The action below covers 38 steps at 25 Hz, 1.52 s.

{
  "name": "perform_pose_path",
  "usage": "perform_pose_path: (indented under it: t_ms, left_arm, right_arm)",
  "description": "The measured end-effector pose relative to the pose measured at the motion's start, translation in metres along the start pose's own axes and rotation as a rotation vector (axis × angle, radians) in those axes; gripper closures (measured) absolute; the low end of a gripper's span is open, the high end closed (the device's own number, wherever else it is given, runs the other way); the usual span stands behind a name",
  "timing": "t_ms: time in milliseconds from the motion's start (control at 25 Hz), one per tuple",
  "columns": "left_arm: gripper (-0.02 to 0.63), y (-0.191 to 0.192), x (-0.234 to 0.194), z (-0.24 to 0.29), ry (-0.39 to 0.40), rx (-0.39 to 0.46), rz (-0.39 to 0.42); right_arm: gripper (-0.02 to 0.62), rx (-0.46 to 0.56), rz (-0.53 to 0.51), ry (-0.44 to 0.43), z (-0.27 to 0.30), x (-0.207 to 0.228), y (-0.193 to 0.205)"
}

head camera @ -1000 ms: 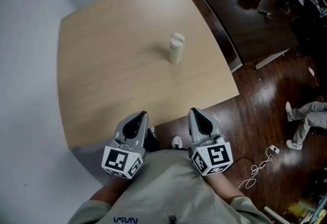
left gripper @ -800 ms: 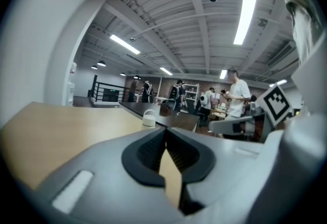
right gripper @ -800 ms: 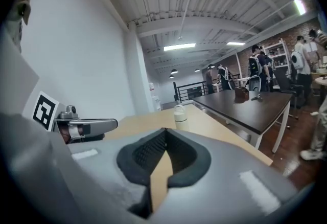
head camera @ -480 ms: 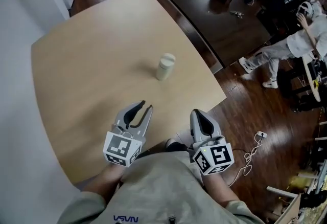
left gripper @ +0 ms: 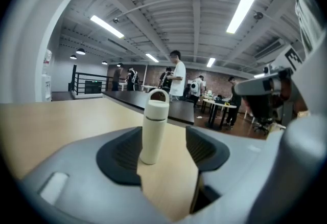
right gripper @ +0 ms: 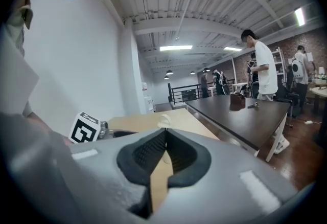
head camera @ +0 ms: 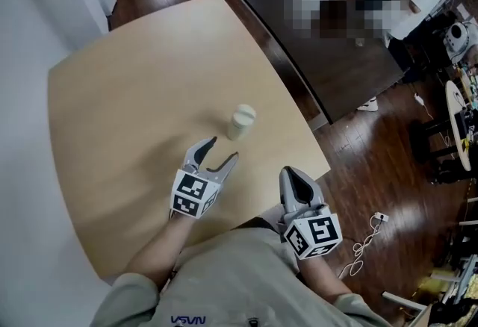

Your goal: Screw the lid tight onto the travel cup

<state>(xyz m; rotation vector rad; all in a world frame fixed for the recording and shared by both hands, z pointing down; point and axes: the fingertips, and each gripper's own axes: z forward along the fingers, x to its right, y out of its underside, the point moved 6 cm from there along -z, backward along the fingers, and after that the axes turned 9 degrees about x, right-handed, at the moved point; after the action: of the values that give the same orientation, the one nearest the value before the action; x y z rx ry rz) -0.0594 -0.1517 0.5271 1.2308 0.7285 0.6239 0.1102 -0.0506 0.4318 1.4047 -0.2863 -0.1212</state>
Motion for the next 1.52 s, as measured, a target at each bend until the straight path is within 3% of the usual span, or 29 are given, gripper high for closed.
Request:
perform_pose_path:
  t_ms: [200,440,560,760,960,1160,1400,1520]
  left_arm:
    - [0.322,0.012,-0.014,0.037,-0.012,-0.041,-0.018]
    - [0.210,0.031,-0.021,0.077,-0.003,-0.054,-0.047]
    - [0.184,0.036,-0.024,0.092,-0.017,-0.054,-0.042]
    - [0.189,0.043,-0.032,0.104,-0.028,-0.067,0.010]
    - [0.289,0.048,-0.030,0.105,0.021,-0.089,0.034]
    - [0.295,0.045,-0.033,0.101,0.062,-0.167,0.051]
    - [0.285,0.005,-0.022,0.071,0.187,-0.201,-0.049]
    - [0.281,-0.017,-0.013,0.046,0.285,-0.252,-0.131]
  right_arm:
    - [0.597,-0.026,-0.001,-0.037,0.013,0.017,-0.007]
    - [0.597,-0.104,0.017,-0.087,0.022,0.040,0.004]
    - [0.596,-0.138,0.027,-0.110,0.026,0.051,0.008]
    - [0.595,-0.169,0.024,-0.138,0.033,0.060,0.013]
    - [0.595,-0.180,0.030,-0.153,0.036,0.058,0.018]
    - [0.595,-0.154,0.048,-0.191,0.042,0.051,0.015]
    - [0.595,-0.034,0.099,-0.352,0.055,0.044,-0.016]
    - [0.573,-0.001,0.150,-0.539,0.061,0.032,-0.039]
